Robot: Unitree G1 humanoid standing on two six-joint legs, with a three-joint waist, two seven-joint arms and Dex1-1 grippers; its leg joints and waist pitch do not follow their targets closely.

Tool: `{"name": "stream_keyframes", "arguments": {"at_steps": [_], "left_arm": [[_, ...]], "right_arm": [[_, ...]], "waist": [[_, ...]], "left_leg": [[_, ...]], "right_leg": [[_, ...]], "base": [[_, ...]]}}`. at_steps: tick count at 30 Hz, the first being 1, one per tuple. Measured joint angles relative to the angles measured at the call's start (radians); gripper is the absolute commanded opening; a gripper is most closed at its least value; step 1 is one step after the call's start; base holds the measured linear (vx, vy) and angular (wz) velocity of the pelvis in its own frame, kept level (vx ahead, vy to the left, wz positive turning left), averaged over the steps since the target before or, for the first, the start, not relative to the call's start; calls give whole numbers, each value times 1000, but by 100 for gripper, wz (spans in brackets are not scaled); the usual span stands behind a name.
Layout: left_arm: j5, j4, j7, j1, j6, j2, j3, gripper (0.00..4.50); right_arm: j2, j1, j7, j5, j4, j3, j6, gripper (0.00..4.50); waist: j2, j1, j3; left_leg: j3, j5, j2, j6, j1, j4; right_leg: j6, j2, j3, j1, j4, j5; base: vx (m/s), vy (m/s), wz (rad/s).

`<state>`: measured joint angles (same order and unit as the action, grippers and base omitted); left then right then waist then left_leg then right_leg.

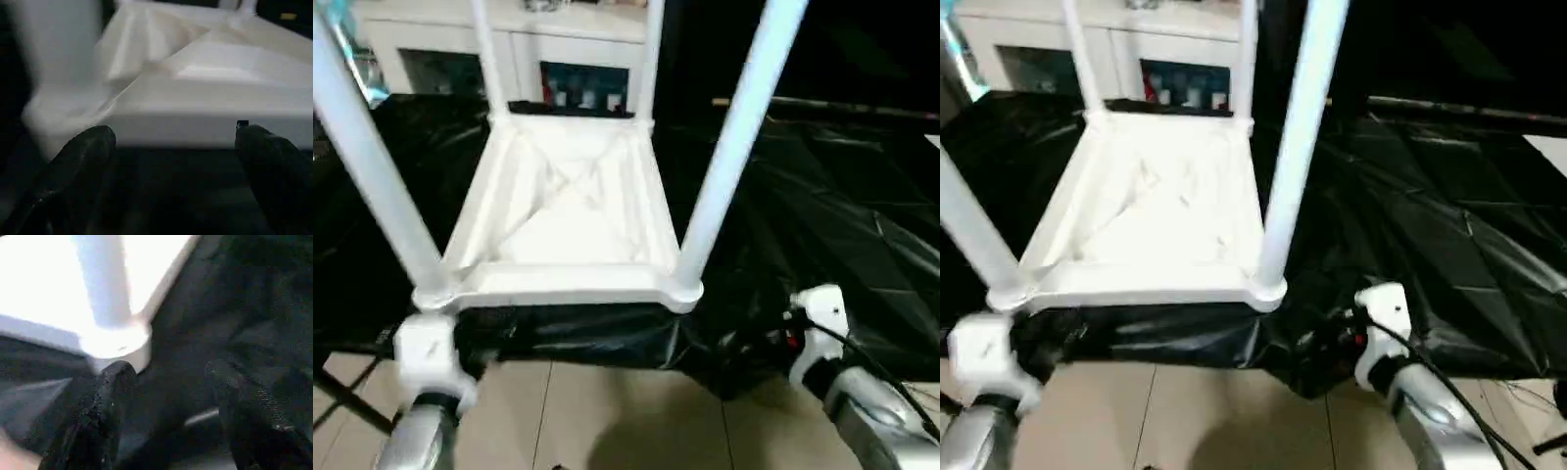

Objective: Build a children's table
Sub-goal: Rotate table base, then flip table

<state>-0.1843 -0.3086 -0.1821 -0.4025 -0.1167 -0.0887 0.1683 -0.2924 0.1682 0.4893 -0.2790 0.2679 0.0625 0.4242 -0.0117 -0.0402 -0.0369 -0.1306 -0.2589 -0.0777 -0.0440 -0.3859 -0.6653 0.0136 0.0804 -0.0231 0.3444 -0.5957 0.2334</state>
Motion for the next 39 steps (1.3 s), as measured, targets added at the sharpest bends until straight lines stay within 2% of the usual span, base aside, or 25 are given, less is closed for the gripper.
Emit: {"name": "stream_keyframes", "arguments": {"at_steps": [2,3,4,5,7,8,10,12,15,17,19,21,23,25,28,29,30,31,33,34,35,36,37,38,39], "left_arm": [[-24,-31,6,-48,10,29,18,450],[-27,-39,15,-57,10,34,22,450],[-27,-44,24,-55,10,36,27,450],[-27,-46,31,-48,10,35,32,450],[-26,-37,41,9,9,24,43,450],[-26,-23,46,51,9,12,54,450],[-27,-15,61,122,8,-10,80,450],[-27,5,85,174,-1,-21,102,450],[-24,69,113,290,-17,-58,129,450],[-15,130,124,360,-15,-79,132,450],[-3,209,136,420,-20,-102,136,450],[8,271,146,465,-26,-115,144,450],[5,315,145,498,-28,-118,149,450],[3,342,142,522,-28,-125,149,450],[10,429,133,585,-39,-164,147,450],[11,468,124,614,-46,-177,146,450],[12,488,122,627,-46,-179,147,431],[12,524,120,654,-46,-179,147,420],[10,574,118,690,-38,-178,147,412],[11,610,109,713,-24,-181,146,409],[13,637,101,730,-16,-185,143,385],[14,655,98,739,-10,-189,139,376],[14,675,96,746,-3,-193,136,376],[14,683,97,749,1,-199,137,373],[14,691,98,760,5,-203,139,368]], "right_arm": [[-18,-2,34,-14,-3,9,0,314],[-28,-4,48,-24,-6,11,0,335],[-34,-10,69,-39,-8,13,0,335],[-35,-18,88,-50,-9,12,-1,349],[-47,-34,144,-80,-9,3,-1,356],[-54,-49,170,-90,-9,-13,0,367],[-55,-67,212,-121,-3,-40,5,380],[-61,-85,237,-134,-3,-49,22,399],[-54,-160,259,-141,-20,-71,28,425],[-32,-211,260,-129,-64,-92,3,440],[-10,-247,254,-113,-109,-113,-10,440],[14,-262,252,-111,-123,-129,-15,440],[21,-267,253,-112,-125,-151,-16,440],[27,-285,253,-111,-132,-160,-16,440],[48,-313,253,-107,-161,-175,-19,440],[58,-324,253,-104,-176,-190,-20,440],[67,-326,257,-104,-180,-199,-20,447],[74,-328,261,-103,-194,-210,-20,450],[82,-331,261,-102,-209,-221,-21,450],[86,-341,259,-98,-222,-223,-27,450],[86,-355,255,-94,-235,-223,-37,450],[85,-364,250,-88,-242,-223,-42,450],[87,-372,245,-81,-242,-223,-45,450],[91,-373,242,-79,-242,-223,-48,450],[91,-369,240,-77,-243,-223,-52,450]], "waist": [[-11,-4,-7],[-13,-6,-10],[-19,-7,-11],[-20,-8,-14],[-36,-11,-19],[-37,-12,-23],[-42,-12,-25],[-41,-12,-27],[-39,-8,-28],[-27,-5,-31],[-23,-5,-35],[-24,-6,-37],[-32,-17,-38],[-42,-26,-44],[-50,-39,-46],[-48,-43,-47],[-37,-44,-52],[-36,-45,-52],[-38,-50,-52],[-47,-54,-49],[-52,-59,-48],[-53,-61,-50],[-44,-73,-54],[-30,-76,-55],[-20,-72,-61]], "left_leg": [[-1,0,0,1,1,3],[-1,0,0,1,1,4],[-1,1,-1,2,1,5],[-1,2,-1,4,2,7],[-1,4,-2,7,3,13],[-1,5,-2,9,3,16],[0,8,-4,15,4,23],[2,10,-4,18,5,24],[2,10,-6,18,3,24],[5,10,-7,18,3,24],[5,10,-7,18,1,27],[4,10,-7,18,-1,33],[-2,12,-7,21,-1,47],[-4,10,-7,28,0,50],[1,13,-11,33,1,51],[2,21,-16,46,0,51],[2,22,-17,48,-2,52],[2,22,-19,48,-3,52],[-9,22,-22,48,-3,59],[-26,22,-23,48,-3,70],[-34,22,-25,48,-1,77],[-38,16,-24,56,2,70],[-13,0,-24,81,7,45],[13,8,-33,81,16,37],[16,23,-46,83,19,33]], "right_leg": [[23,6,-6,0,1,14],[24,11,-13,0,2,14],[24,12,-17,0,2,14],[24,12,-18,1,2,14],[24,12,-20,1,4,14],[24,12,-21,3,3,14],[24,12,-24,3,8,14],[24,12,-27,3,9,14],[24,12,-32,4,12,14],[24,13,-38,3,16,14],[24,14,-41,3,17,14],[18,14,-43,4,17,17],[13,17,-42,5,18,21],[13,21,-43,16,17,21],[13,22,-53,16,18,21],[13,22,-60,15,20,21],[12,22,-65,10,20,21],[9,22,-69,8,19,23],[-1,22,-68,11,13,28],[-9,29,-64,20,8,34],[-9,32,-62,30,9,34],[-7,39,-62,32,15,33],[-4,48,-77,28,19,32],[-2,50,-97,17,19,30],[-2,46,-116,5,23,31]], "base": [[-54,16,0],[-57,4,0],[-60,-9,0],[-60,-9,0],[-64,-24,0],[-67,-28,2],[-64,-28,-1],[-28,-12,-2],[-54,2,-3],[-51,3,-2],[0,0,0],[0,0,0],[0,0,0],[0,0,0],[0,0,0],[0,0,0],[0,0,0],[0,0,0],[0,0,0],[-6,-57,20],[-6,-57,20],[0,0,0],[44,18,-28],[44,18,-28],[52,53,-32]]}}
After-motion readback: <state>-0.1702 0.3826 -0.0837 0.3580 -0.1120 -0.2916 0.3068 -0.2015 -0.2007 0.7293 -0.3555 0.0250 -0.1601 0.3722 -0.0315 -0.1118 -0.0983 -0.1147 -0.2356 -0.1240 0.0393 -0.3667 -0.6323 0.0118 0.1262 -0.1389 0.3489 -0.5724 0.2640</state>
